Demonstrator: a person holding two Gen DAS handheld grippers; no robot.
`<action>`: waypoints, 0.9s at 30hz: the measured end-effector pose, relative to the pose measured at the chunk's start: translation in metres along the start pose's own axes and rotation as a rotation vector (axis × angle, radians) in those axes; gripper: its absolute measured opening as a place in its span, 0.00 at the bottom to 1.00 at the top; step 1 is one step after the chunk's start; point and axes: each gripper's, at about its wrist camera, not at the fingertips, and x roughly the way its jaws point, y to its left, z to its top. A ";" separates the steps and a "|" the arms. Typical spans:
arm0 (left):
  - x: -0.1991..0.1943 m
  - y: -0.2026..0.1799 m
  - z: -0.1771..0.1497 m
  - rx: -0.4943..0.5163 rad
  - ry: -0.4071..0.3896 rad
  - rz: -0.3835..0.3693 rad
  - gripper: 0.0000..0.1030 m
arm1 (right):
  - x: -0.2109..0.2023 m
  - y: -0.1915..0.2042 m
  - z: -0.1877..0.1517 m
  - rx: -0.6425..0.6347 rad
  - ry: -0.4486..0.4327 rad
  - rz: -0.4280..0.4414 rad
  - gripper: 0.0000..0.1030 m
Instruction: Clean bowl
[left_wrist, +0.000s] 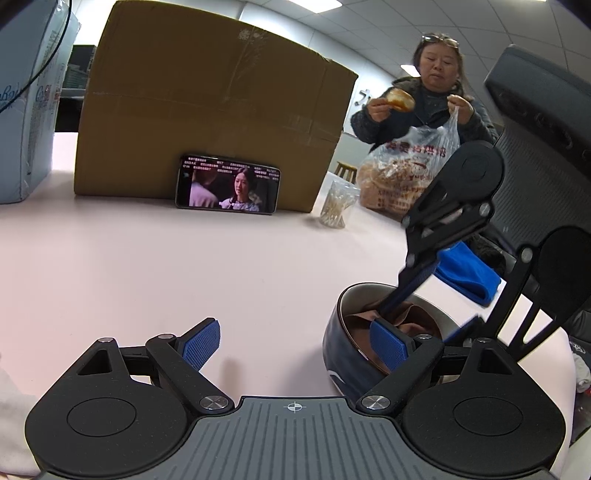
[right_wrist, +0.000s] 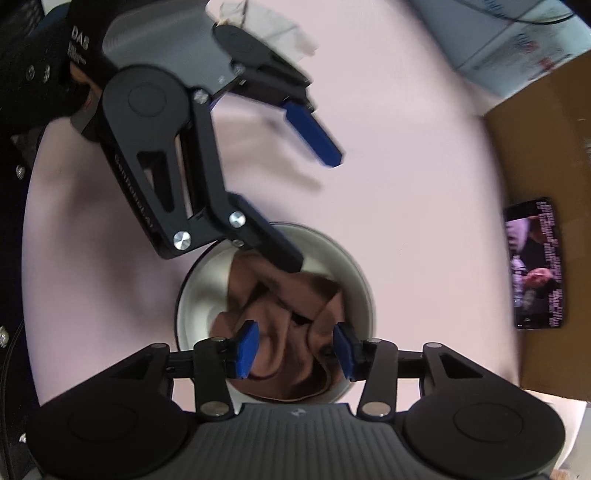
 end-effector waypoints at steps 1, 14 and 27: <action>0.000 0.000 0.000 0.000 0.000 0.000 0.88 | 0.003 -0.001 0.001 0.002 0.011 0.012 0.46; 0.002 0.003 0.002 -0.001 0.007 -0.002 0.88 | 0.009 -0.013 -0.015 0.091 -0.019 0.106 0.16; 0.001 0.002 0.000 0.000 0.004 -0.002 0.88 | 0.003 0.001 -0.013 0.048 -0.051 0.035 0.27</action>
